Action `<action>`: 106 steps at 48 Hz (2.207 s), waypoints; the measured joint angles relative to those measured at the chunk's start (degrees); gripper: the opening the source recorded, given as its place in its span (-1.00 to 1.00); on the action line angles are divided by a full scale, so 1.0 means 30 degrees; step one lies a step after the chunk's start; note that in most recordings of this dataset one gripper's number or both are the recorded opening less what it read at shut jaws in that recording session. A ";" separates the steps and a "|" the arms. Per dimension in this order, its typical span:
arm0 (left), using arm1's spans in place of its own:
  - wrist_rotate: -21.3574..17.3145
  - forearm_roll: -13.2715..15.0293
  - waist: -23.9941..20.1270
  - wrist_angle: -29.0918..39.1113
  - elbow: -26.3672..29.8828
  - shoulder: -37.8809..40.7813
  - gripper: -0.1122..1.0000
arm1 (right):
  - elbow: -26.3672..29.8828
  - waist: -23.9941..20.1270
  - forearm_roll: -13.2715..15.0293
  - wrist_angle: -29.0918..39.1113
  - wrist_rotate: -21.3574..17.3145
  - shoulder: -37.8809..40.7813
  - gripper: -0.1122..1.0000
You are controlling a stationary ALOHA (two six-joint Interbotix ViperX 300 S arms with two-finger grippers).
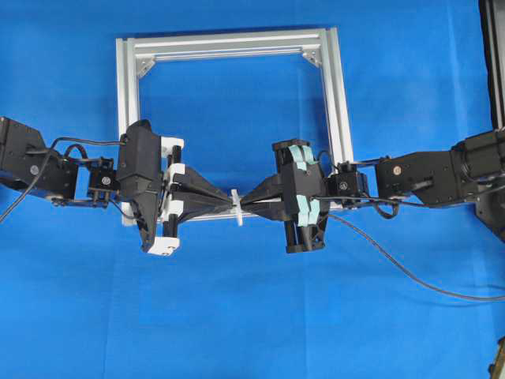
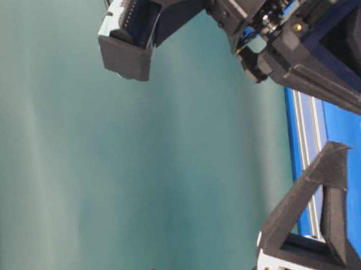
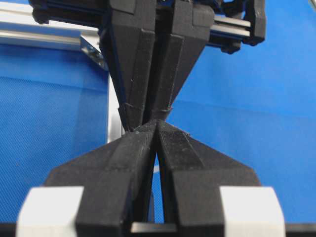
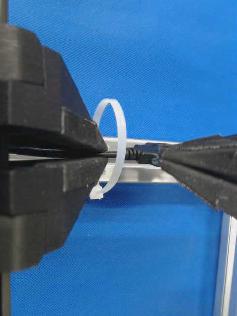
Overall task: Insert the wire through the string loop located in the center.
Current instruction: 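Move the open left gripper toward the plug emerging from the loop, then close the left gripper on the USB plug beyond the loop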
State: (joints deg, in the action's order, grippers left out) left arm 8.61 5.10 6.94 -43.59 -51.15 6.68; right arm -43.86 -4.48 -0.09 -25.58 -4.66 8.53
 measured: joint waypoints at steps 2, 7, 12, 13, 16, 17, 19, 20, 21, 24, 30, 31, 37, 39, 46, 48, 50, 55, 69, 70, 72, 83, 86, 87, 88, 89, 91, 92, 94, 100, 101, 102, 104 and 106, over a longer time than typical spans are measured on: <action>0.0000 0.0000 0.0000 0.0000 0.0000 -0.0029 -0.80 | 0.0000 0.0029 0.0000 0.0000 0.0000 0.0000 -0.84; 0.0000 0.0000 0.0000 0.0000 0.0000 -0.0029 -0.80 | 0.0000 0.0000 0.0000 0.0000 0.0000 0.0000 -0.84; -0.0029 0.0000 0.0000 0.0029 0.0000 -0.0029 -0.78 | 0.0000 0.0029 0.0029 0.0000 0.0000 0.0000 -0.84; -0.0029 0.0000 0.0059 0.0029 0.0000 -0.0029 -0.76 | 0.0000 0.0029 0.0000 0.0000 0.0000 0.0000 -0.84; 0.0000 0.0000 0.0117 0.0029 -0.0029 -0.0029 -0.61 | 0.0000 0.0029 0.0000 0.0029 0.0000 0.0000 -0.84; 0.0000 0.0029 0.0146 0.0029 -0.0029 -0.0029 -0.54 | 0.0000 0.0000 0.0000 0.0029 0.0000 0.0000 -0.84; 0.0000 0.0000 0.0205 0.0029 0.0000 -0.0029 -0.37 | 0.0000 0.0000 0.0000 0.0000 0.0000 0.0000 -0.84; 0.0000 0.0029 0.0264 0.0029 0.0000 0.0000 -0.26 | 0.0000 0.0000 0.0000 0.0000 0.0000 0.0000 -0.84; 0.0000 0.0029 0.0293 0.0029 0.0000 -0.0029 -0.15 | 0.0000 0.0029 0.0000 0.0029 0.0000 0.0000 -0.84; 0.0000 0.0029 0.0469 0.0000 0.0000 0.0000 0.21 | 0.0000 0.0000 0.0000 0.0000 0.0000 0.0000 -0.84; 0.0000 0.0000 0.0908 0.0059 -0.0029 -0.0029 0.77 | 0.0000 0.0000 0.0000 0.0000 0.0000 0.0000 -0.84; 0.0000 0.0000 0.0967 0.0088 0.0000 -0.0029 0.82 | 0.0000 0.0029 0.0000 0.0000 0.0000 0.0000 -0.84; 0.0000 0.0000 0.1084 0.0352 -0.0029 0.0000 0.85 | 0.0000 0.0000 0.0000 0.0000 0.0000 0.0000 -0.84; 0.0000 0.0000 0.1055 0.0439 0.0000 -0.0029 0.85 | 0.0000 0.0000 0.0000 0.0000 0.0000 0.0000 -0.84; 0.0000 0.0000 0.1055 0.0527 0.0000 -0.0029 0.85 | 0.0000 0.0029 0.0000 0.0000 0.0000 0.0000 -0.84; -0.0029 0.0000 0.1055 0.0527 0.0000 -0.0029 0.85 | 0.0000 0.0000 0.0000 0.0000 0.0000 0.0000 -0.84; -0.0059 0.0000 0.0996 0.0527 0.0000 -0.0029 0.85 | 0.0000 0.0000 0.0000 0.0000 0.0000 0.0000 -0.84; -0.0088 0.0000 0.0791 0.0557 0.0000 -0.0029 0.85 | 0.0000 0.0000 0.0000 0.0000 0.0000 0.0000 -0.84; -0.0117 0.0000 0.0205 0.2139 0.0059 -0.0029 0.85 | -0.0029 0.0000 0.0000 0.0000 0.0000 0.0000 -0.84; -0.0117 0.0000 0.0205 0.2227 0.0059 0.0000 0.85 | 0.0000 0.0000 0.0000 0.0000 0.0000 0.0000 -0.84; -0.0117 0.0000 0.0205 0.2314 0.0088 0.0059 0.85 | 0.0000 0.0029 0.0000 0.0000 0.0000 0.0000 -0.84; -0.0088 0.0000 0.0205 0.2725 0.0088 0.0498 0.85 | 0.0000 0.0000 0.0000 0.0000 0.0059 0.0000 -0.84; -0.0088 0.0029 0.0205 0.2842 0.0059 0.0557 0.85 | 0.0000 0.0000 0.0000 0.0000 0.0059 0.0000 -0.84; -0.0088 0.0000 0.0205 0.2842 0.0059 0.0557 0.85 | 0.0000 0.0000 0.0000 0.0000 0.0059 0.0000 -0.84; -0.0088 0.0000 0.0205 0.2871 0.0088 0.0557 0.85 | 0.0000 0.0029 0.0000 0.0000 0.0059 0.0000 -0.84; -0.0088 0.0000 0.0205 0.2871 0.0059 0.0557 0.85 | 0.0000 0.0000 0.0000 0.0000 0.0059 0.0000 -0.84; -0.0088 0.0000 0.0205 0.2871 0.0059 0.0557 0.85 | 0.0000 0.0029 0.0000 0.0000 0.0059 0.0000 -0.84; -0.0088 0.0000 0.0205 0.2900 0.0059 0.0557 0.85 | 0.0000 0.0029 0.0000 0.0000 0.0059 0.0000 -0.84; -0.0088 0.0029 0.0205 0.2900 0.0059 0.0557 0.85 | 0.0000 0.0000 0.0029 0.0000 0.0059 0.0000 -0.84; -0.0088 0.0000 0.0205 0.2900 0.0059 0.0557 0.85 | 0.0000 0.0000 0.0000 0.0000 0.0059 0.0000 -0.84; -0.0088 0.0000 0.0205 0.2900 0.0059 0.0557 0.85 | 0.0000 0.0029 0.0000 0.0000 0.0059 0.0000 -0.84; -0.0088 0.0000 0.0205 0.2900 0.0059 0.0557 0.85 | 0.0000 0.0029 0.0000 0.0000 0.0059 0.0000 -0.84; -0.0088 0.0000 0.0205 0.2930 0.0088 0.0557 0.85 | 0.0000 0.0000 0.0000 0.0000 0.0059 0.0000 -0.84; -0.0088 0.0000 0.0205 0.2900 0.0059 0.0557 0.85 | 0.0000 0.0000 0.0000 0.0000 0.0059 0.0000 -0.84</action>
State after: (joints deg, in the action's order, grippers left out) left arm 8.35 5.10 7.56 -34.89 -50.98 8.35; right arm -43.86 -4.48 -0.09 -25.58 -4.48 8.53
